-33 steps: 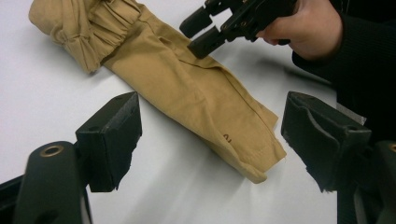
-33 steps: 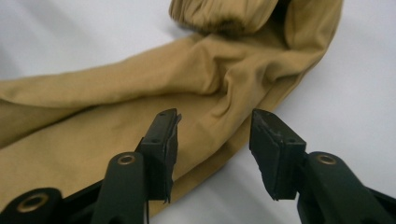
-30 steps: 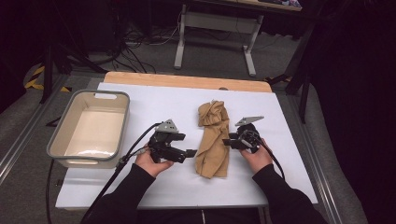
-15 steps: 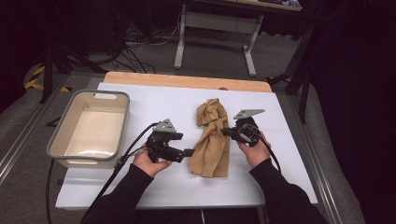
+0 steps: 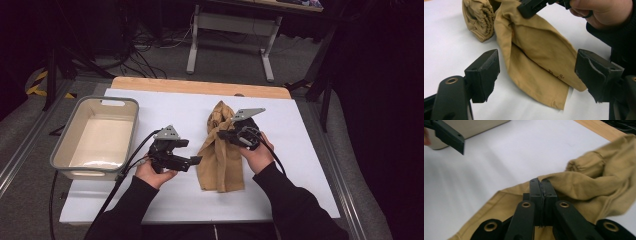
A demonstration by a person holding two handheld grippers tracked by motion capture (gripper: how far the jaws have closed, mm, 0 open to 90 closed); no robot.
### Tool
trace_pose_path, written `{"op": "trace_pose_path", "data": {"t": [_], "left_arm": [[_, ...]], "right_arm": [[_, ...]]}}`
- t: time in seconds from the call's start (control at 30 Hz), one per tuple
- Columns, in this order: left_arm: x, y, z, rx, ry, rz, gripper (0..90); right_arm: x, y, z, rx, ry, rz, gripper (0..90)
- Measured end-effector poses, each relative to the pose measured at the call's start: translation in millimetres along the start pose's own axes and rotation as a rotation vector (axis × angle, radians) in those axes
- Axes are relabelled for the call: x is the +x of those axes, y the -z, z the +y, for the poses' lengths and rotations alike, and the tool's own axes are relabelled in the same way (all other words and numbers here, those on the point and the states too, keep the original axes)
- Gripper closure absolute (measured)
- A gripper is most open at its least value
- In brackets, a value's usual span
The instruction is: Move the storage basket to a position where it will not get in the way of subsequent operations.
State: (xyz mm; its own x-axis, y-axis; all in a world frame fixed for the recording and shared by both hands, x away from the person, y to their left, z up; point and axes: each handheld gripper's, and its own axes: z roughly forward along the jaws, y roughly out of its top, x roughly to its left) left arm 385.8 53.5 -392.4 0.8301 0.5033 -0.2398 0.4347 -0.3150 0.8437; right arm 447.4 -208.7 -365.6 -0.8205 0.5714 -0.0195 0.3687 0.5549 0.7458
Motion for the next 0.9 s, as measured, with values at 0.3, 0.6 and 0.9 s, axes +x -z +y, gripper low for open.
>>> {"op": "trace_pose_path", "data": {"t": [0.3,0.6,0.9], "left_arm": [[1.9,3.7,-0.7,-0.008,0.003,0.006,21.4],[0.7,3.1,0.1,-0.018,0.004,-0.003,21.7],[-8.5,-7.9,4.2,0.003,-0.025,-0.038,24.6]], "right_arm": [[17.9,-38.4,4.8,0.059,0.038,0.054,89.6],[13.1,-27.3,-7.3,-0.008,0.032,0.089,65.1],[-11.0,29.8,-37.0,-0.106,-0.014,0.023,61.6]]}}
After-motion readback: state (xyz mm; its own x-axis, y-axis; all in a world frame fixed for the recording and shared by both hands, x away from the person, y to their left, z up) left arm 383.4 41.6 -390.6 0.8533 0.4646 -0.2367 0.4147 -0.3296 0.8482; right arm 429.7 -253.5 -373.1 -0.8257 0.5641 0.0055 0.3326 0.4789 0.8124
